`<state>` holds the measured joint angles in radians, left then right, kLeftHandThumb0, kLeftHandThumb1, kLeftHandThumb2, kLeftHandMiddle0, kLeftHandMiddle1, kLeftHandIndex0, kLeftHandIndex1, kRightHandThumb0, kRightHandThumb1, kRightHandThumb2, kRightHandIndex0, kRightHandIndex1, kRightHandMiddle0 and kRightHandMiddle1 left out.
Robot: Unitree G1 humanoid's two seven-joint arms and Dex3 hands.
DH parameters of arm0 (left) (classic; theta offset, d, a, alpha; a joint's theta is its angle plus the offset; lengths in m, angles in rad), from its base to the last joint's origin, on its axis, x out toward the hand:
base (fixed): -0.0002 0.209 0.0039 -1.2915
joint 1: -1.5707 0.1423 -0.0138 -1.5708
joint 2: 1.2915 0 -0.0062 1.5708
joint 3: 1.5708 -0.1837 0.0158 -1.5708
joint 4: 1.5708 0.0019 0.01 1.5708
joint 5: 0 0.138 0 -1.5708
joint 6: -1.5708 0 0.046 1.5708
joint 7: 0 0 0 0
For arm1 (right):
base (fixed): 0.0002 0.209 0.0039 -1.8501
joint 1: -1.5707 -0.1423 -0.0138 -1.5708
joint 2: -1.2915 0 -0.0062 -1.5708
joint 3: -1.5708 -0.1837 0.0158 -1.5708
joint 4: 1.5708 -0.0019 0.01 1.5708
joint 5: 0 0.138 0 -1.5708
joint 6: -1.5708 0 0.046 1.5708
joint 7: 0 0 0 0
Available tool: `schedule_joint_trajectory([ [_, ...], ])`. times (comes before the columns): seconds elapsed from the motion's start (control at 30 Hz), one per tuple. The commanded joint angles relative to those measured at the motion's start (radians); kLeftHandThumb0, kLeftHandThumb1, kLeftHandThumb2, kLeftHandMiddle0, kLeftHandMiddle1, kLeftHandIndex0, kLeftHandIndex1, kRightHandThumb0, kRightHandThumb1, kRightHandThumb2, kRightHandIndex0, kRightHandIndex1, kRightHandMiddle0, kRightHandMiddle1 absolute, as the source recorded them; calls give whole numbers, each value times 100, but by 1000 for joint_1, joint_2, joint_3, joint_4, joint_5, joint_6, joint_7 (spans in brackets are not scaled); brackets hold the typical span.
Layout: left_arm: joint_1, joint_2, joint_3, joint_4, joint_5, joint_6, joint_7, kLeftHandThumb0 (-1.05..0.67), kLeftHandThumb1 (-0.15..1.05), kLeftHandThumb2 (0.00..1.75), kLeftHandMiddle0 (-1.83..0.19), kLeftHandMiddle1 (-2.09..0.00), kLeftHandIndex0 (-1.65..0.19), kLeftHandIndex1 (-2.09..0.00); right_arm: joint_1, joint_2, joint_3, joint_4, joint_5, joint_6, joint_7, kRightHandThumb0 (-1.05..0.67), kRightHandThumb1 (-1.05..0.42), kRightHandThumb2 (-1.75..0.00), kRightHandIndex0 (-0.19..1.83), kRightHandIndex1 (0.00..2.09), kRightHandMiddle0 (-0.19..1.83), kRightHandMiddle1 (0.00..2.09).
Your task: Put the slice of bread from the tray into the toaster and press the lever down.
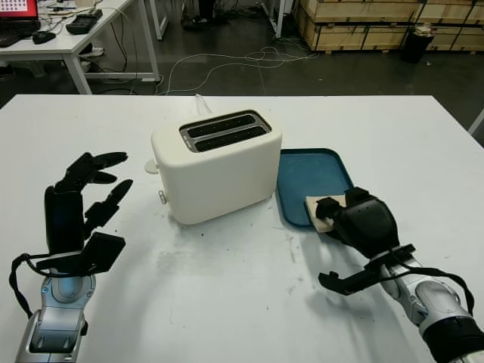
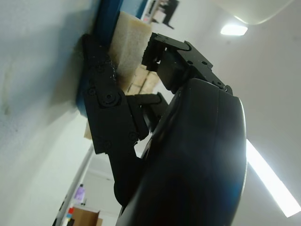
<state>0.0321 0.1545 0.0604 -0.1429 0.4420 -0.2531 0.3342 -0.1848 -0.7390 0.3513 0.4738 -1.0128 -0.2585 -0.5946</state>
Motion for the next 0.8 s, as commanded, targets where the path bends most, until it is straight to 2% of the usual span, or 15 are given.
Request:
schedule_joint_trajectory([
  [0.0, -1, 1, -1, 0, 3, -15, 5, -24, 92, 6, -48, -125, -67, -59, -25, -8, 4, 9, -3, -22, -43, -53, -92, -26, 88, 175, 54, 172],
  [0.17, 0, 1, -2, -2, 4, -12, 2, -25, 92, 6, -49, -124, -67, -58, -59, -4, 10, 59, -3, -92, -194, -50, -92, -34, 91, 175, 57, 174],
  [0.3, 2, -3, -1, -6, 0, -4, 0, -26, 92, 6, -49, -123, -67, -58, -91, -14, 10, 77, 3, -132, -238, -48, -92, -46, 88, 175, 53, 175],
  [0.47, 1, 0, -2, 0, -3, -15, 1, -24, 92, 6, -49, -123, -68, -57, -116, -38, -13, 26, 9, -137, -230, -47, -92, -48, 89, 175, 56, 175],
  [0.77, 0, -1, -1, -5, 2, -7, 1, -25, 92, 6, -49, -125, -67, -57, -135, -60, -73, -48, 55, -146, -140, -43, -92, -41, 84, 175, 53, 175],
])
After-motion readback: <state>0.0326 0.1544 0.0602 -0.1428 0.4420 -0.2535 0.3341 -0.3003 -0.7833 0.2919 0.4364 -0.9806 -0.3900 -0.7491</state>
